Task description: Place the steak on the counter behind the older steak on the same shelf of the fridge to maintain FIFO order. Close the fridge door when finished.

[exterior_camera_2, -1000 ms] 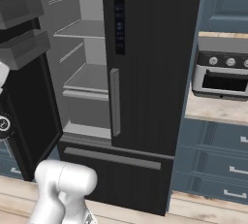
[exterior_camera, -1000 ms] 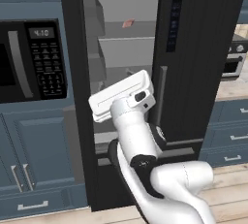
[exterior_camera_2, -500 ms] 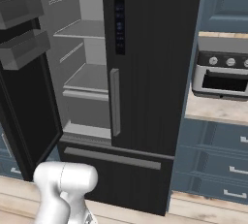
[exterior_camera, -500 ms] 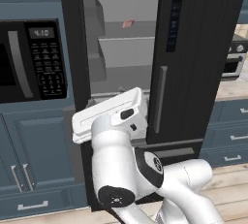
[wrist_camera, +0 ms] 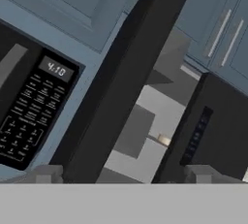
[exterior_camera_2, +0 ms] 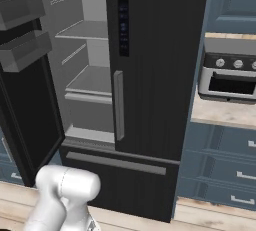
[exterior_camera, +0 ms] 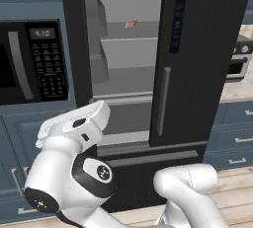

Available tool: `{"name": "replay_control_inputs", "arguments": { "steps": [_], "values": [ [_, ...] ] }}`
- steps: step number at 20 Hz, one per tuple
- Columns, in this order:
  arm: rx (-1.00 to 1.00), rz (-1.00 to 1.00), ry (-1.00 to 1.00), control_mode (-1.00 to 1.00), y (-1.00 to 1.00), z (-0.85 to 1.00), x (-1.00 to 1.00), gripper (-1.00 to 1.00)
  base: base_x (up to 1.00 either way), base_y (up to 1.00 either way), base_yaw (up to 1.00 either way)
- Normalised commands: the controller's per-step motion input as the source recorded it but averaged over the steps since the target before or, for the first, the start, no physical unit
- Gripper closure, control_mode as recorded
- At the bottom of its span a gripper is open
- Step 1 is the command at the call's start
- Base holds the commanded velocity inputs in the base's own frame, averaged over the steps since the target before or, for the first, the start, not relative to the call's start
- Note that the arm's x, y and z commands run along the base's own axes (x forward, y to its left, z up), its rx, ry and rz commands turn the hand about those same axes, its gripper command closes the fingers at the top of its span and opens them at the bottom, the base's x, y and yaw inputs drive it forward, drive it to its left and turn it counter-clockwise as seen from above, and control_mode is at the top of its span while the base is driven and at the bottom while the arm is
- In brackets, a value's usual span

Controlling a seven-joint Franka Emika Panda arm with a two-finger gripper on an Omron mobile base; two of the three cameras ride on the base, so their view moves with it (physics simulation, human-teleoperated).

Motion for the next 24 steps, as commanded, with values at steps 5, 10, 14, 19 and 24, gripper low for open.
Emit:
{"name": "replay_control_inputs", "arguments": {
  "steps": [5, 10, 14, 19, 24],
  "values": [
    [0.00, -0.02, 0.00, -1.00, 0.56, -0.33, 0.64, -1.00, 0.00, 0.00, 0.00],
    [0.00, 0.00, 0.00, -1.00, 0.51, -0.18, 0.69, -1.00, 0.00, 0.00, 0.00],
    [0.00, 0.00, 0.00, -1.00, 0.23, -0.01, 0.77, -1.00, 0.00, 0.00, 0.00],
    [0.03, 0.00, 0.01, -1.00, -0.10, 0.00, 0.96, -1.00, 0.00, 0.00, 0.00],
    [0.07, 0.00, 0.01, -1.00, -0.39, 0.00, 0.92, -1.00, 0.00, 0.00, 0.00]
  ]
}}
